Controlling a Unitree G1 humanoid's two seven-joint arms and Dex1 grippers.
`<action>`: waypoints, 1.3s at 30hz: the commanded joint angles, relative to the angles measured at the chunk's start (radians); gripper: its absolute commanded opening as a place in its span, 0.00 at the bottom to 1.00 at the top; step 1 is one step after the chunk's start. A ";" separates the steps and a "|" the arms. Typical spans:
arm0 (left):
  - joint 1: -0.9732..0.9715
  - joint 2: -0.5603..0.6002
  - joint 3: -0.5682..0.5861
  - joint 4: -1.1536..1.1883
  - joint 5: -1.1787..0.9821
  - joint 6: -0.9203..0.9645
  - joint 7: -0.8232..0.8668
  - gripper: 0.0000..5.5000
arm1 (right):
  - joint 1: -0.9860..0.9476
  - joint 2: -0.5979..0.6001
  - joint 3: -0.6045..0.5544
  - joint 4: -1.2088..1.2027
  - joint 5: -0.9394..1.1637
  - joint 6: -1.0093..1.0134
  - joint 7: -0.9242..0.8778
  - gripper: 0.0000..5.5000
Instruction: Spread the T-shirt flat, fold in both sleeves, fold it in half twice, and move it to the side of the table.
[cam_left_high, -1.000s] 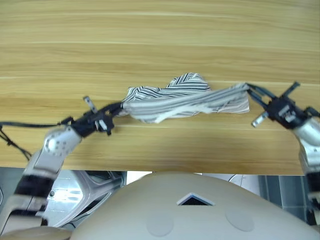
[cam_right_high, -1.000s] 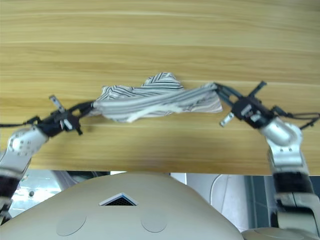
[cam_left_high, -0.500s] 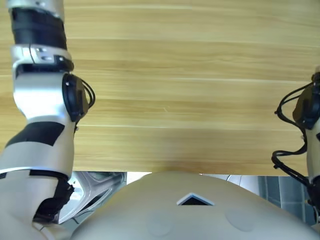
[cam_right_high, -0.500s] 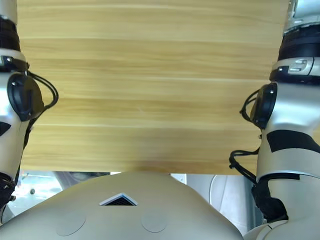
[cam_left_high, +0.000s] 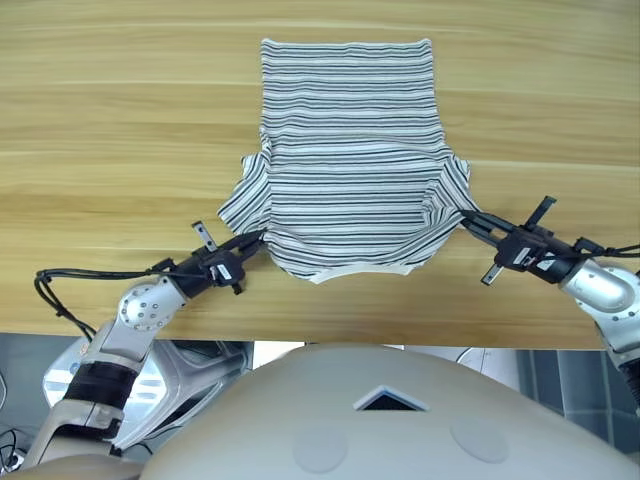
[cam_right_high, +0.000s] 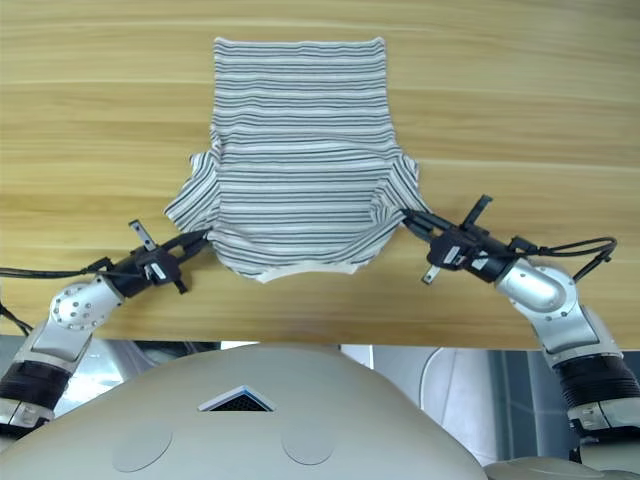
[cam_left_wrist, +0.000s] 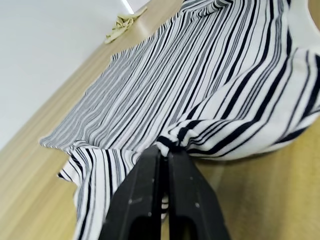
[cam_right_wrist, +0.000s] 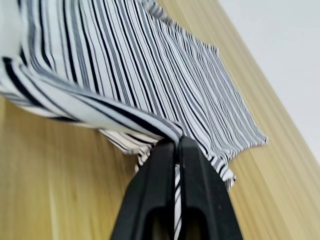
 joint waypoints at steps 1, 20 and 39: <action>0.100 0.024 0.035 -0.014 -0.003 0.043 -0.006 0.00 | 0.045 0.004 -0.014 0.005 -0.088 0.045 0.019 0.00; 0.282 0.016 0.193 -0.140 -0.217 -0.056 -0.033 0.32 | 0.353 -0.035 -0.256 -0.163 0.163 -0.037 0.176 0.27; 0.267 0.056 0.299 -0.308 0.686 0.403 0.276 0.32 | 0.155 0.245 -0.316 -0.068 0.026 0.058 0.026 0.27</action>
